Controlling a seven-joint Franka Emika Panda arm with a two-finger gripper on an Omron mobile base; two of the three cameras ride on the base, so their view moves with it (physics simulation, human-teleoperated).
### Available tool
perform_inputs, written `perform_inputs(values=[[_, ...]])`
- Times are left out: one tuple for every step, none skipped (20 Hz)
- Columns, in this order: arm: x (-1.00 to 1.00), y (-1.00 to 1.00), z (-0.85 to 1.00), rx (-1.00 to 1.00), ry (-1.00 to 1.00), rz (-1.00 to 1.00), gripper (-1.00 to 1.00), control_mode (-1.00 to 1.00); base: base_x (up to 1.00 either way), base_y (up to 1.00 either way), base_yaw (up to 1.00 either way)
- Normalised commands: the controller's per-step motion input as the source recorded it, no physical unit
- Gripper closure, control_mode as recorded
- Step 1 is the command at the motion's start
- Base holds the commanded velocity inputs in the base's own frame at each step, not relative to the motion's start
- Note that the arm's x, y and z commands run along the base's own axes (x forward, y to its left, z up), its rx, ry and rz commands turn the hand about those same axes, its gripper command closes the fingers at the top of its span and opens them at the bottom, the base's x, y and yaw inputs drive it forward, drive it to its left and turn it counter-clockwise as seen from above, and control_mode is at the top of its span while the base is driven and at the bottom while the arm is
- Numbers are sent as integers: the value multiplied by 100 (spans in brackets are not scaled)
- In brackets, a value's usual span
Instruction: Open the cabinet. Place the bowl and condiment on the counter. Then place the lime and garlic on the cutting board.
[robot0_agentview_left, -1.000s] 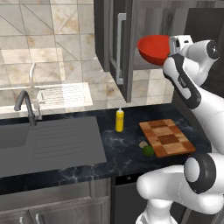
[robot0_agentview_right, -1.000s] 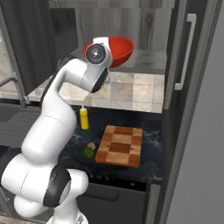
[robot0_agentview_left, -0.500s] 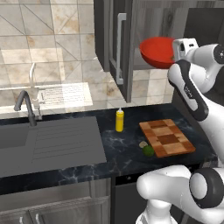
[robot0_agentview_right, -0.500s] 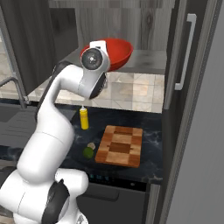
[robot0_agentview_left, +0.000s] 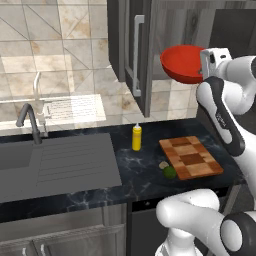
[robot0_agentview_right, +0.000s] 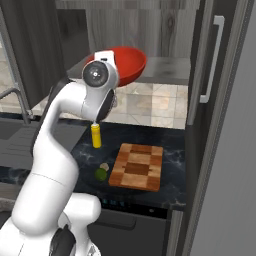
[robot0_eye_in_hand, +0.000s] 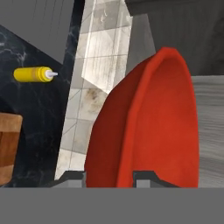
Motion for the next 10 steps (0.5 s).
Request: perform_inputs(values=[[-42, 12, 0, 0, 0, 0, 100, -100, 0, 0, 0], [-41, 14, 0, 0, 0, 0, 100, -100, 0, 0, 0], [-37, 17, 0, 0, 0, 0, 100, -100, 0, 0, 0], [-35, 17, 0, 0, 0, 0, 100, -100, 0, 0, 0], [-34, 17, 0, 0, 0, 0, 100, -100, 0, 0, 0], [-33, 16, 0, 0, 0, 0, 100, -100, 0, 0, 0], [-33, 13, 0, 0, 1, 0, 100, -100, 0, 0, 0], [-33, 10, 0, 0, 0, 0, 100, -100, 0, 0, 0], [-30, 9, 0, 0, 1, 0, 100, -100, 0, 0, 0], [-29, 9, 0, 0, 1, 0, 100, -100, 0, 0, 0]])
